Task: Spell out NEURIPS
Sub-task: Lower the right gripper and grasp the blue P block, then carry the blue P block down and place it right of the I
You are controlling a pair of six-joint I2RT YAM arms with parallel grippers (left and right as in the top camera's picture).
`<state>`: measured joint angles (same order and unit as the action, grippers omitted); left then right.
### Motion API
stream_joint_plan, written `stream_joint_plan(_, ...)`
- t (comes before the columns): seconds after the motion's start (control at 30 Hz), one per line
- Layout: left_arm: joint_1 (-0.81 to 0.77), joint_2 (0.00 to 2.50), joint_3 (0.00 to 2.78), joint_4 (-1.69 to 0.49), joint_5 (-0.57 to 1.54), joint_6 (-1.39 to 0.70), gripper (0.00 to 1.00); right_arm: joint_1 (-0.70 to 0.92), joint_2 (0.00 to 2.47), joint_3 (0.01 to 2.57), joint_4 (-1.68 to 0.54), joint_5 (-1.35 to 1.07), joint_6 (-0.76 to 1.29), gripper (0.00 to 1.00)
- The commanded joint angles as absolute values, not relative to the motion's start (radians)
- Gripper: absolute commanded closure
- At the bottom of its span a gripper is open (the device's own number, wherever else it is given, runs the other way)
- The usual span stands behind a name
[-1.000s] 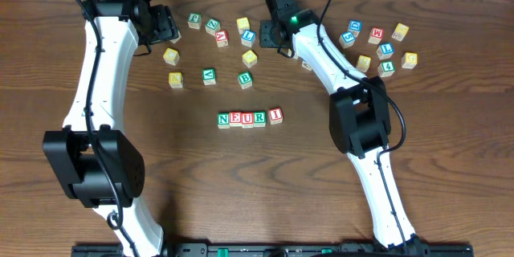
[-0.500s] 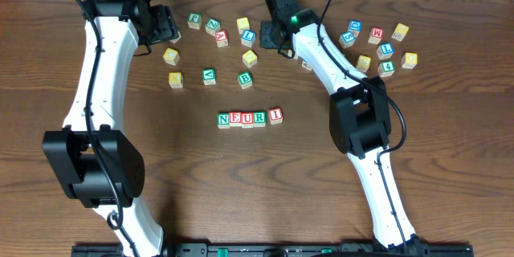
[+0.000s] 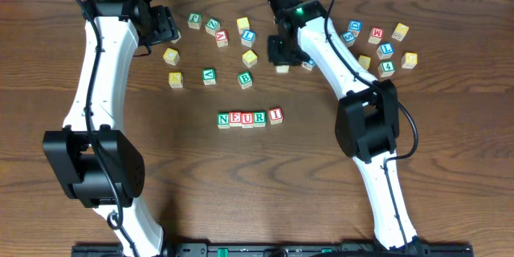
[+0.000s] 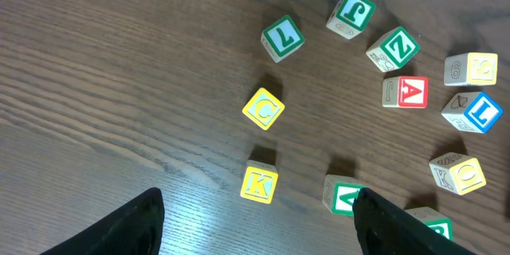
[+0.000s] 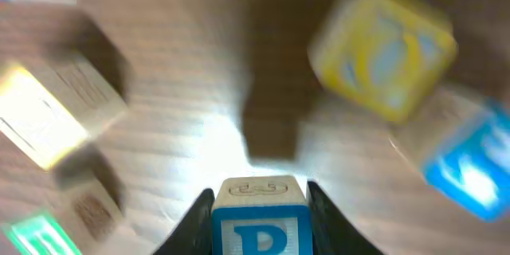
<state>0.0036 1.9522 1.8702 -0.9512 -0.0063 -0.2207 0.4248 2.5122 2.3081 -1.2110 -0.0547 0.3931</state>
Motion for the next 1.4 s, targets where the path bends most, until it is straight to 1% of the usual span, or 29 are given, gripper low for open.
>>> stream_joint_plan(0.0,0.001,1.948,1.853,-0.956,-0.012,-0.222,0.25,0.426,2.487,2.308,-1.293,-0.058,0.36,0.81)
stream_joint_plan(0.17,0.001,1.949,1.853,-0.956,-0.012,-0.222,0.25,0.429,2.488,2.292,-1.429,-0.031,0.358,0.78)
stream_joint_plan(0.27,0.001,1.949,1.853,-0.956,-0.012,-0.222,0.25,0.431,2.488,2.266,-1.465,-0.024,0.358,0.78)
stream_joint_plan(0.63,0.001,1.949,1.853,-0.956,-0.012,-0.222,0.25,0.461,2.488,2.068,-1.463,-0.038,0.358,0.81)
stream_joint_plan(0.83,0.001,1.949,1.853,-0.955,-0.012,-0.222,0.25,0.485,2.487,2.06,-1.486,-0.037,0.358,0.73)
stream_joint_plan(0.97,0.001,1.949,1.853,-0.956,-0.012,-0.222,0.25,0.492,2.483,2.061,-1.493,-0.04,0.358,0.71)
stream_joint_plan(1.03,0.001,1.949,1.853,-0.956,-0.012,-0.222,0.25,0.492,2.474,2.061,-1.492,-0.045,0.357,0.68)
stream_joint_plan(1.07,0.001,1.949,1.853,-0.956,-0.012,-0.222,0.25,0.492,2.468,2.061,-1.492,-0.044,0.356,0.65)
stream_joint_plan(1.17,0.001,1.949,1.853,-0.955,-0.013,-0.222,0.25,0.489,2.45,2.061,-1.487,-0.044,0.35,0.49)
stream_joint_plan(1.2,0.001,1.949,1.853,-0.955,-0.012,-0.222,0.25,0.489,2.447,2.061,-1.482,-0.044,0.35,0.46)
stream_joint_plan(1.23,0.001,1.949,1.853,-0.955,-0.012,-0.222,0.25,0.489,2.445,2.061,-1.476,-0.044,0.35,0.45)
stream_joint_plan(1.37,0.001,1.949,1.853,-0.955,-0.013,-0.222,0.25,0.485,2.444,2.061,-1.465,-0.044,0.35,0.46)
